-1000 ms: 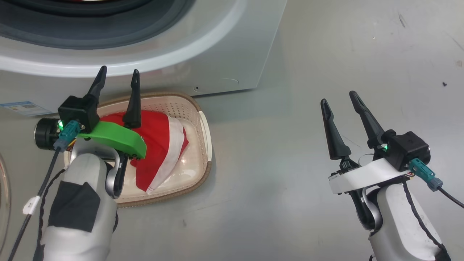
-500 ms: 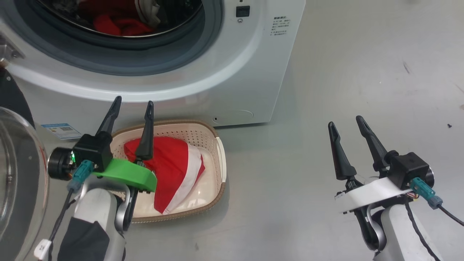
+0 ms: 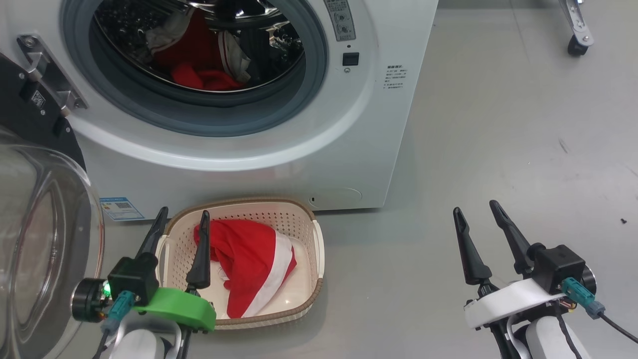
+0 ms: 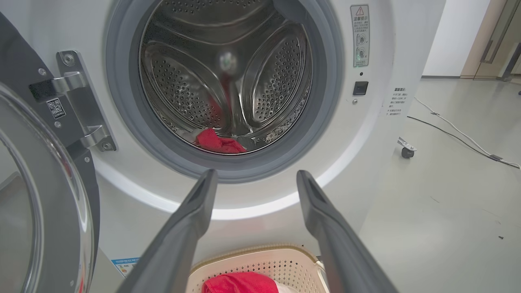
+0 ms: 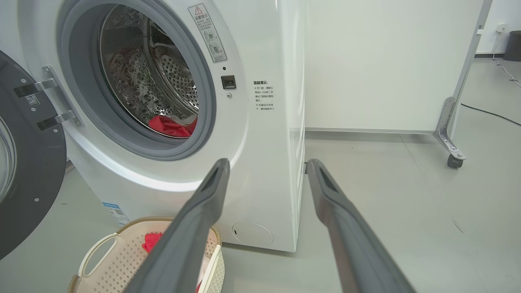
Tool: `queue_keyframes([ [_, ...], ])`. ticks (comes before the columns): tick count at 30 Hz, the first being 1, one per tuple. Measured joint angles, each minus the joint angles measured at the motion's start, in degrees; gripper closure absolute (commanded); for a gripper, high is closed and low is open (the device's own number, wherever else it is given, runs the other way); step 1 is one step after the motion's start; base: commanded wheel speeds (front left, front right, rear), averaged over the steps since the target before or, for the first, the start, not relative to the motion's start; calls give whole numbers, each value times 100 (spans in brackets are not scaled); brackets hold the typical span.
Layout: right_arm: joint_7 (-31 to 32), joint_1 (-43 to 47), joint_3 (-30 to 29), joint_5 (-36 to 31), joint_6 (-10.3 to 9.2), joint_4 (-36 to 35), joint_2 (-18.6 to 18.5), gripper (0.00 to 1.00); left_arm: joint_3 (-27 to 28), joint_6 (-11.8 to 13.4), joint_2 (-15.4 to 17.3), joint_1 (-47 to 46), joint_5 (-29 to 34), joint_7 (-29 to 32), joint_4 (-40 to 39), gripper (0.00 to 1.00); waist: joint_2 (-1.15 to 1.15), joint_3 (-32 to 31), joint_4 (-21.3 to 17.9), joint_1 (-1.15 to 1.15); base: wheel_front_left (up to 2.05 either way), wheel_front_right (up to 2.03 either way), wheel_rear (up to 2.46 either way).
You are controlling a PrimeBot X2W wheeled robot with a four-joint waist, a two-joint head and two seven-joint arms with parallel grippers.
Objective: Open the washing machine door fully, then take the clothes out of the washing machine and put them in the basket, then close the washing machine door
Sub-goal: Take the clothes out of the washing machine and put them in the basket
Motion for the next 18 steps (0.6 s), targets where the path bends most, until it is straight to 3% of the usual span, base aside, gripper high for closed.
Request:
queue_keyframes([
  [18, 0, 323, 113, 24, -18, -55, 18, 0, -34, 197, 11, 904, -32, 0, -554, 0, 0, -316, 23, 0, 0, 0, 0],
])
